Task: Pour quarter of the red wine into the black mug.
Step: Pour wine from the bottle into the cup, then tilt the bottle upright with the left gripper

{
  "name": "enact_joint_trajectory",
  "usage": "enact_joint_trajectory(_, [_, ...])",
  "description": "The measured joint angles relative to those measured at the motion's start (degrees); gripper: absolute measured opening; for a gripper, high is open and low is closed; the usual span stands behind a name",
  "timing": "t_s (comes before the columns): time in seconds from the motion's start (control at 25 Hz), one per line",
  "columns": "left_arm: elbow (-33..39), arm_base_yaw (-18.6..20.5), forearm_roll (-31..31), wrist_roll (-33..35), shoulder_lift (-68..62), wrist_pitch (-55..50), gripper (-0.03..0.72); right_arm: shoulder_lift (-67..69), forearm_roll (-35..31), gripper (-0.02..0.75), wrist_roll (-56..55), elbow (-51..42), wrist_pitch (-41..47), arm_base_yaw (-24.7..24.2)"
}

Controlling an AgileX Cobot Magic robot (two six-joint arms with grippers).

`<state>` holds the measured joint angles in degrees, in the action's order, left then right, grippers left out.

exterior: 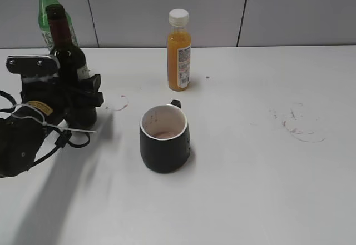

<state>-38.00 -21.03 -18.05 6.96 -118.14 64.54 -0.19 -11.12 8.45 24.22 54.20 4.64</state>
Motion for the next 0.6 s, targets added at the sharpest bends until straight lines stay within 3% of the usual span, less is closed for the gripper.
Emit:
enact_joint_trajectory(0.24, [6.8, -2.9, -6.1, 2.8, 6.4, -0.1, 0.547, 0.0, 0.0, 0.586, 0.0, 0.0, 0.0, 0.0])
enact_joint_trajectory(0.6, [11.9, -14.3, -17.3, 11.3, 12.6, 0.0, 0.547, 0.0, 0.0, 0.586, 0.0, 0.0, 0.0, 0.0])
